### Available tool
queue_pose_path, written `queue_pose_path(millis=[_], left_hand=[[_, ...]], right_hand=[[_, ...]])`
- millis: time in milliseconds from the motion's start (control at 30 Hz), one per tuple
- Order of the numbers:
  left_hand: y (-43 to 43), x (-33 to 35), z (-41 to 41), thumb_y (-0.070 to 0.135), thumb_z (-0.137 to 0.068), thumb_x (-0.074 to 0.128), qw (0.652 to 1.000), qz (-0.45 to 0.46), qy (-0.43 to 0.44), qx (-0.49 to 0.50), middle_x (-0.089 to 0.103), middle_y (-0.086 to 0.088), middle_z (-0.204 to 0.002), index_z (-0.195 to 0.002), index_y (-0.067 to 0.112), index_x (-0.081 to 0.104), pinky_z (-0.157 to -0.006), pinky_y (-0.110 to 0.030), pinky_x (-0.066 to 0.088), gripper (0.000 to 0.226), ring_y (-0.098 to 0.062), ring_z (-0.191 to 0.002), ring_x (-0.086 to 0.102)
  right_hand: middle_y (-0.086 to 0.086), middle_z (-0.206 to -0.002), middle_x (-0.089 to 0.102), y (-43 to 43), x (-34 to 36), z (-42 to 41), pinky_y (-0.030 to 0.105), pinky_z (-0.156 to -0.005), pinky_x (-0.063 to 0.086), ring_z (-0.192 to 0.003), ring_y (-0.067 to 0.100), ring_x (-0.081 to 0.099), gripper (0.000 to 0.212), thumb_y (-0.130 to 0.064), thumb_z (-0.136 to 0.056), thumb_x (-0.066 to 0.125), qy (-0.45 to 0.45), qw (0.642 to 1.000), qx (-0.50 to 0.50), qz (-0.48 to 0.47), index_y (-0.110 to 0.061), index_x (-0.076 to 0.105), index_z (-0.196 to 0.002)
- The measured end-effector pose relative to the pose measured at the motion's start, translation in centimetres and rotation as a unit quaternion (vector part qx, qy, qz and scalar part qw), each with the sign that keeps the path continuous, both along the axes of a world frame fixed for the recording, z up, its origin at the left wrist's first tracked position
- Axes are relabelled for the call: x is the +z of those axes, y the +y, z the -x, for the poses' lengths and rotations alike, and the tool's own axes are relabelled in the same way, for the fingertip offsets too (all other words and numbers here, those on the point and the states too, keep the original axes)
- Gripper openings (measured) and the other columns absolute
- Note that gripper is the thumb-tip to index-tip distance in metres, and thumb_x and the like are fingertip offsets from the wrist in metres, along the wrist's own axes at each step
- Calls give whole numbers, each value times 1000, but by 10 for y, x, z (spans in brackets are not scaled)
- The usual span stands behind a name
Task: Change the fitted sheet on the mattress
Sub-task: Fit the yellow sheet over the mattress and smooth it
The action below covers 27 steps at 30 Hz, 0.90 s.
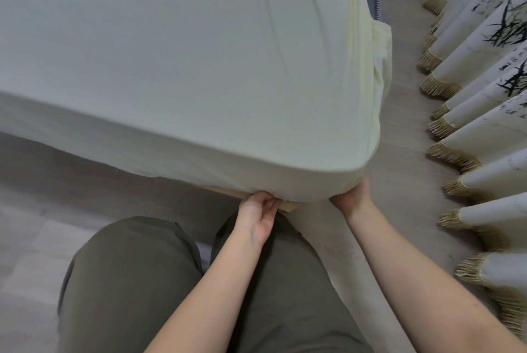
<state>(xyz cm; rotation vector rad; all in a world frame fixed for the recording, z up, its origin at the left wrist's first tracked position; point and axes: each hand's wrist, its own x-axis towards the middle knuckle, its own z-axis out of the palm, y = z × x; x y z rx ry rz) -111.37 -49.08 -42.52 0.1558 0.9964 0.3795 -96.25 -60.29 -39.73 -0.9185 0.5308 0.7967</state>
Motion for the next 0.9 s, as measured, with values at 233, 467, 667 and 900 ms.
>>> queue_pose_path(millis=[233,467,667,900], left_hand=[[3,3,1,-20,-87,35,1000,-9,4,-25,59,-15,-66,-75,1,51,-72,-34,55,29,-27,-73,59],[2,11,10,-11,-93,38,999,-2,-36,-30,58,-13,-66,-78,0,55,-70,-23,55,25,-20,-70,56],[23,12,37,3,-92,53,975,-81,32,-205,69,-8,-91,-96,6,65,-85,-28,49,13,-14,-80,65],[134,20,118,9,-97,47,968,-118,222,1,60,-4,-89,-84,14,55,-65,-27,43,16,-13,-71,58]], right_hand=[[13,-56,62,0,-20,94,19,-43,50,-56,24,56,27,2,-95,38,126,976,106,145,-5,54,-74],[20,-95,57,43,8,113,38,-108,40,-102,29,55,20,14,-80,36,141,989,31,10,1,52,-83],[14,-92,59,49,15,99,35,-91,44,-91,28,58,29,12,-64,35,204,976,58,43,-4,53,-80],[10,-104,60,65,17,122,40,-114,31,-132,24,47,33,10,-58,39,151,988,6,34,-6,53,-83]])
